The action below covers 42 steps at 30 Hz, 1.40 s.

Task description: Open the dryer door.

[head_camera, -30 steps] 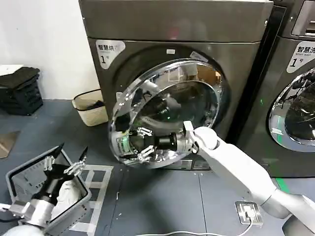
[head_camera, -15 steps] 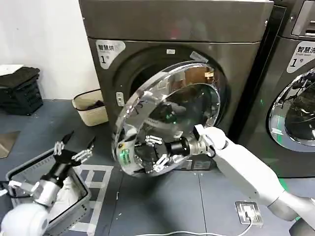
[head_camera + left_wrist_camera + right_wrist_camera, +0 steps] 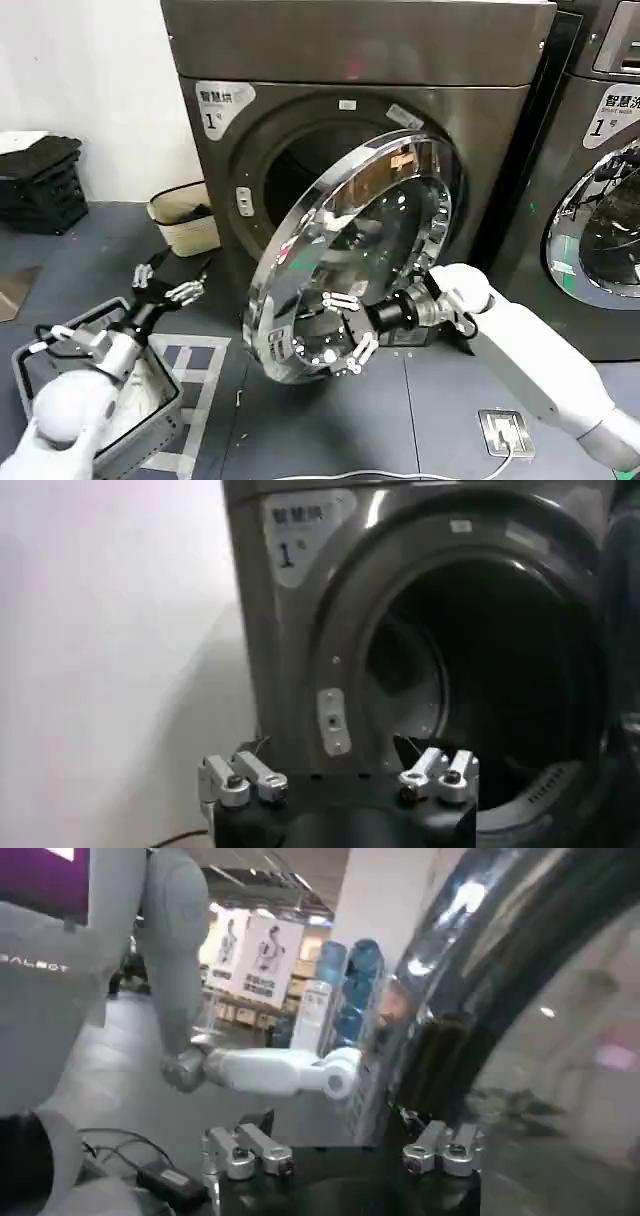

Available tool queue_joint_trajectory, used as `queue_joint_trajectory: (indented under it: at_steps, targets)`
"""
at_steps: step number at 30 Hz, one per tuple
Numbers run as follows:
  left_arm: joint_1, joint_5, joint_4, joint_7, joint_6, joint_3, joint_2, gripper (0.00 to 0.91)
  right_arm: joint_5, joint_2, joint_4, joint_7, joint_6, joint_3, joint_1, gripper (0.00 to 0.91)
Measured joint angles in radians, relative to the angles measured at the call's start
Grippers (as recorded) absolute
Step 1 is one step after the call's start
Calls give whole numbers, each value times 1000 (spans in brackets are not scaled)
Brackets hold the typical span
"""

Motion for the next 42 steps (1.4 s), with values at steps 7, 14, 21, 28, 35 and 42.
queue_joint_trajectory:
  at_steps: [7,14,21,28,35,42]
  targets:
    - [-86,-10,41,54,-1,88,-1,907,0,-38,-2,2,-4,124,-65,907]
    - [-125,-5,38,77,-9,172,-15,907,8,-122,73,18,-10,308,-242,907]
    - [-151,-9,23,76,-16,239,-34,907,41,-190,183,26,-9,576,-519,907]
    - [-176,-9,32,74,-27,303,-51,907,63,-192,272,36,-4,853,-798,907]
    - [-223,-11,68,73,-45,381,-74,907,69,-135,346,53,29,1114,-1056,907]
    - [-286,-9,104,58,-50,470,-100,907,19,-16,431,221,147,1298,-1262,907]
